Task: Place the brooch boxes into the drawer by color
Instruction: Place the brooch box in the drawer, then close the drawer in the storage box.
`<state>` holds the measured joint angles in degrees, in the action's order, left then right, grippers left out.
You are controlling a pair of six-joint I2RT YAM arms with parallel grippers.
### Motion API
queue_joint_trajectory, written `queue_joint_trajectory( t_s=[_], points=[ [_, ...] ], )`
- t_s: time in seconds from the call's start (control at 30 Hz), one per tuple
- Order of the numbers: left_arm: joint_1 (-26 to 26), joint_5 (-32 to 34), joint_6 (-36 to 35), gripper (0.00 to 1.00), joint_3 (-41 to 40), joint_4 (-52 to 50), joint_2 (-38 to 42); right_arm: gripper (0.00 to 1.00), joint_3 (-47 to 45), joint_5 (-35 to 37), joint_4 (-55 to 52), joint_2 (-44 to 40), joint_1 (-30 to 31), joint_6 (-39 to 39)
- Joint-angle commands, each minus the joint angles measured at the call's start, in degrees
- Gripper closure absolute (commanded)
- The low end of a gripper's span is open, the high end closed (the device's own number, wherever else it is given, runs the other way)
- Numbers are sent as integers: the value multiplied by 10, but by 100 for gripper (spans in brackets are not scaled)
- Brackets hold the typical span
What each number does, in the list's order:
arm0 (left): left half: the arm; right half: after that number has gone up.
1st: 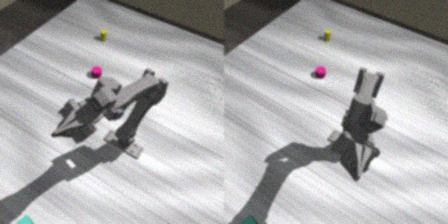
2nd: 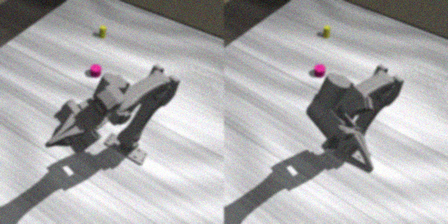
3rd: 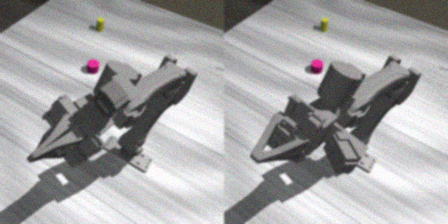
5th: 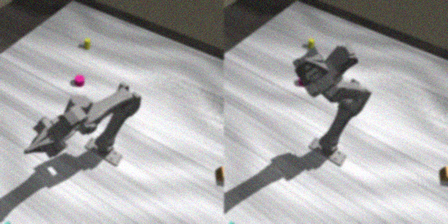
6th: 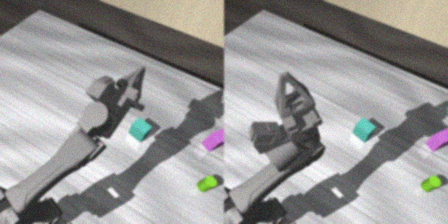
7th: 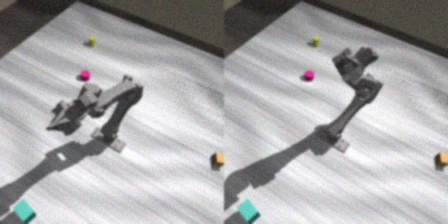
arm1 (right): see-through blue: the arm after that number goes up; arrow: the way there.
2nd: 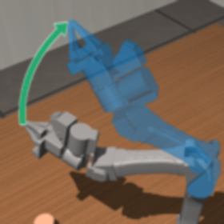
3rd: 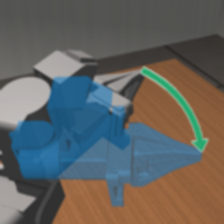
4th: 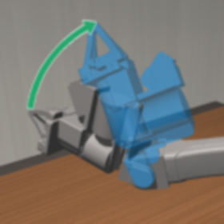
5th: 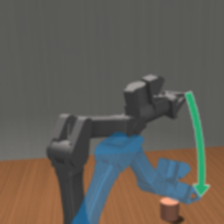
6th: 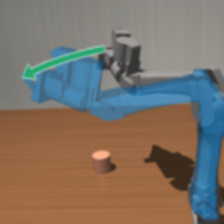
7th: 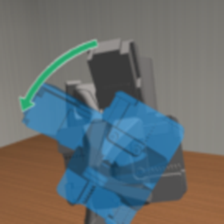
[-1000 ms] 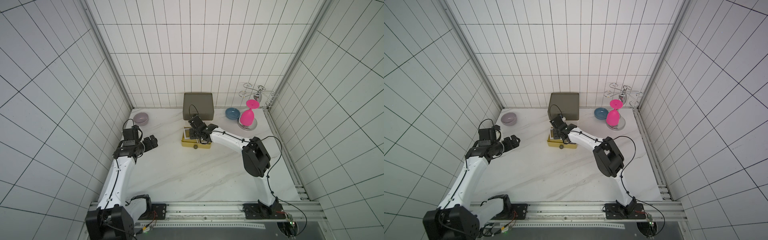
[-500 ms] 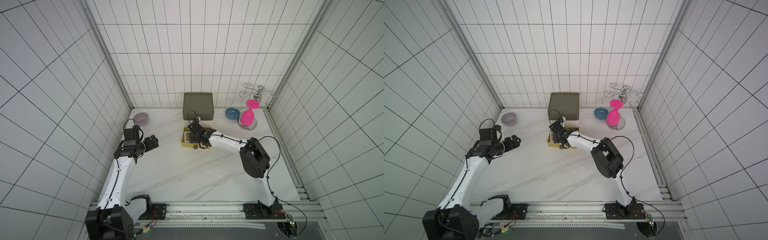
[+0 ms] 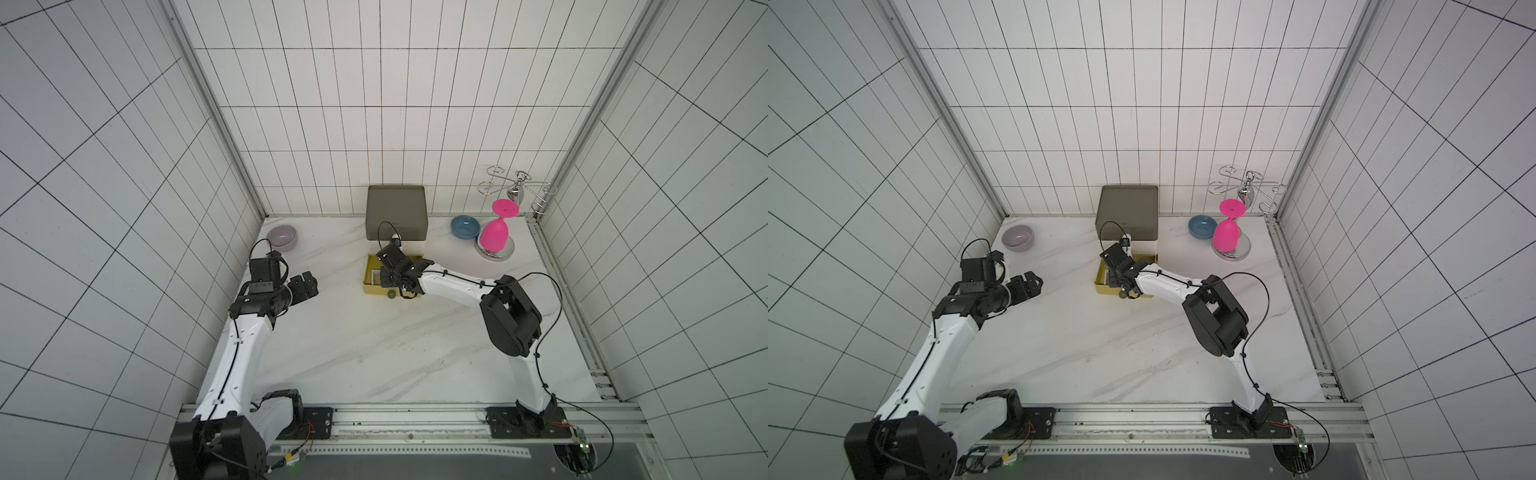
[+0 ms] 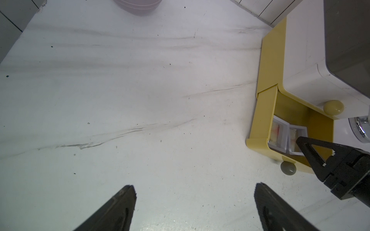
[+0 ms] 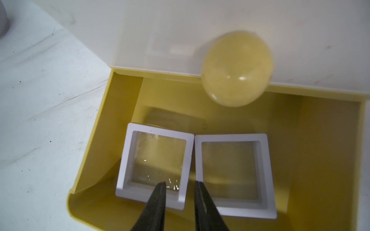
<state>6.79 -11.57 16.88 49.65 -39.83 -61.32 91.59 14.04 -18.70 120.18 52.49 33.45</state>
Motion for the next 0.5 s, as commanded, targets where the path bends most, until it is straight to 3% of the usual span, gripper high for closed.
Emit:
queue_joint_trajectory(
  t_s=[0.0,0.27,0.33,0.4,0.47],
  points=[
    [-3,9,-9,3,-4,14,11,64,-23,-3,17,-54,1,-14],
    [-4,12,-11,4,-4,13,10,63,-141,-12,45,-215,-12,-30],
    [-5,11,-11,4,-4,14,11,73,-198,-34,54,-258,-29,-16],
    [-5,10,-11,3,-4,14,10,95,-255,-69,62,-296,-49,-4],
    [-5,6,-12,3,-4,16,9,100,-310,-111,73,-325,-68,18]
  ],
)
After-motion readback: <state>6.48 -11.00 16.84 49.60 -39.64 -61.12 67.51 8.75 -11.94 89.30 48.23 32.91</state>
